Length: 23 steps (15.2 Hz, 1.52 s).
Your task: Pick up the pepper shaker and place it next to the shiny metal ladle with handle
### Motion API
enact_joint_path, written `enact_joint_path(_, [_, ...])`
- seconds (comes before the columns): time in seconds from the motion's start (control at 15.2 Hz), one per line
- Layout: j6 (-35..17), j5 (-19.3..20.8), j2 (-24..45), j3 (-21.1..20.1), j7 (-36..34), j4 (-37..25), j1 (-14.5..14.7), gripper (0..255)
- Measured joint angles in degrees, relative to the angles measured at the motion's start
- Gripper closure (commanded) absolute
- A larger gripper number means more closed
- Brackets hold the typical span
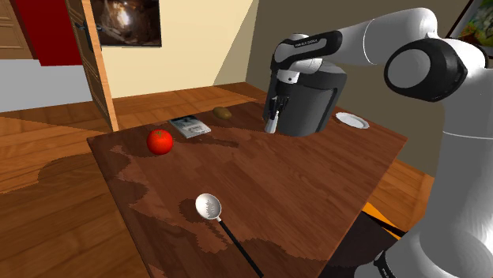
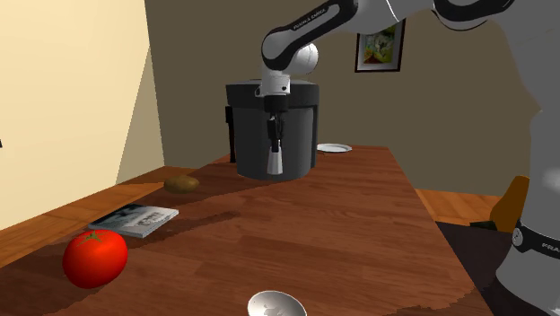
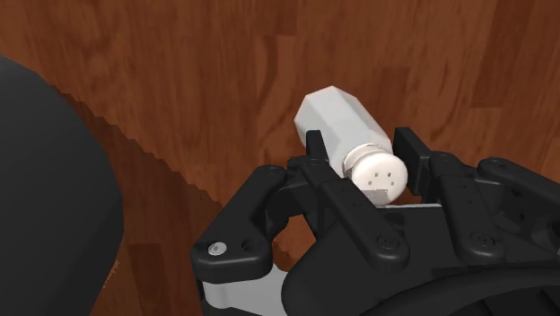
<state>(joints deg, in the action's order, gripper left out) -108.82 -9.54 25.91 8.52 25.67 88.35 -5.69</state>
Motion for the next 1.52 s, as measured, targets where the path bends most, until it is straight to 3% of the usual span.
enact_joint_path(0.79, [8.0,0.5,-1.7,0.2,-0.9,-6.3,-0.2,255])
enact_joint_path(1.52, [2.4,1.8,-11.9,-3.4,-11.9,8.1,8.1,255])
